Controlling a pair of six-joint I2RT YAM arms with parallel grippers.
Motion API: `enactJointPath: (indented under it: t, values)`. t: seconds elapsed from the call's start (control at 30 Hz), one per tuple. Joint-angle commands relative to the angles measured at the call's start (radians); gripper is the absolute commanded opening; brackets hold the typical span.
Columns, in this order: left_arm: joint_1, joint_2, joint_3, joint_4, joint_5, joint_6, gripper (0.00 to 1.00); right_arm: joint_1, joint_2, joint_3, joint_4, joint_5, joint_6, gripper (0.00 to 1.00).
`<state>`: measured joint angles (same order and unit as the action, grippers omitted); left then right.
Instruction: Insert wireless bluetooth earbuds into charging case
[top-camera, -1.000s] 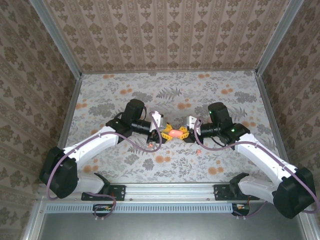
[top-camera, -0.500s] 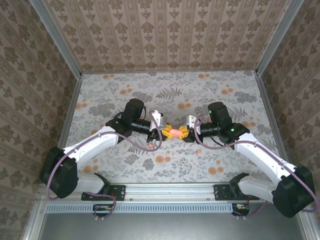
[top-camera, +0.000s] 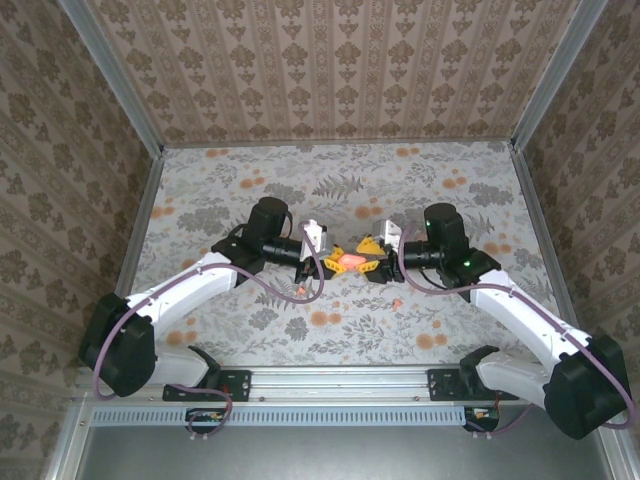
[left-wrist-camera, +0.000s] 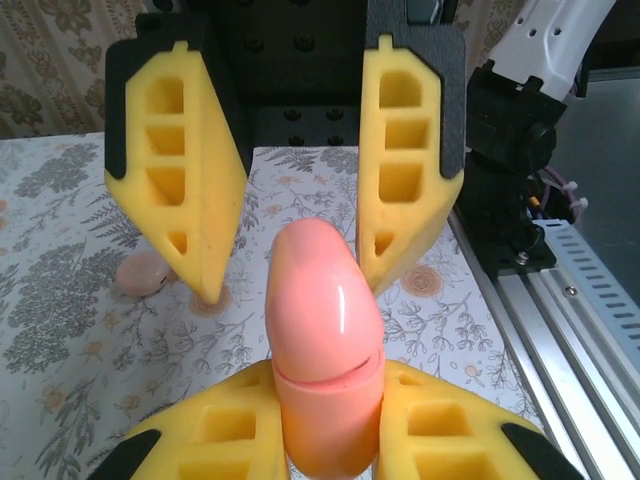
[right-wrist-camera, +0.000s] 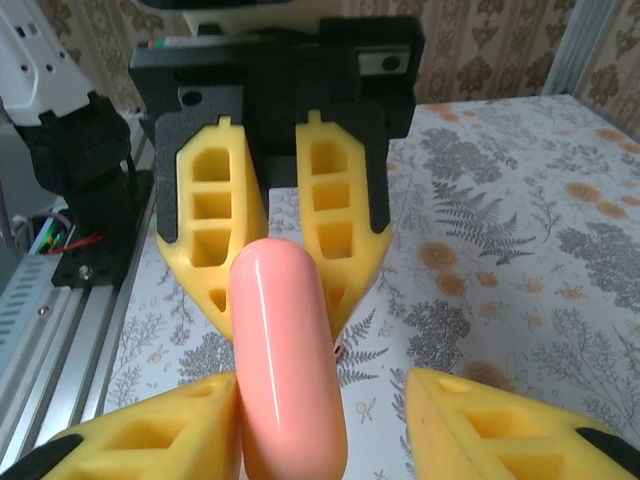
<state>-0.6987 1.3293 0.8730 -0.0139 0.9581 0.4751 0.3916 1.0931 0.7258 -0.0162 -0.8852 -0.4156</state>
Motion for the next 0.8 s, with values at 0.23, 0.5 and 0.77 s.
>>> enactJointPath:
  t: [0.23, 0.5, 0.77]
  values:
    - [0.003, -0.021, -0.053, 0.054, 0.026, -0.044, 0.08, -0.099, -0.026, 0.007, 0.141, -0.051, 0.108, 0.46]
    - [0.041, -0.021, -0.126, 0.209, -0.104, -0.210, 0.07, -0.098, -0.008, 0.103, -0.037, 0.084, 0.214, 0.51]
    - [0.102, -0.052, -0.230, 0.360, -0.334, -0.431, 0.07, -0.032, 0.074, 0.262, -0.327, 0.333, 0.369, 0.55]
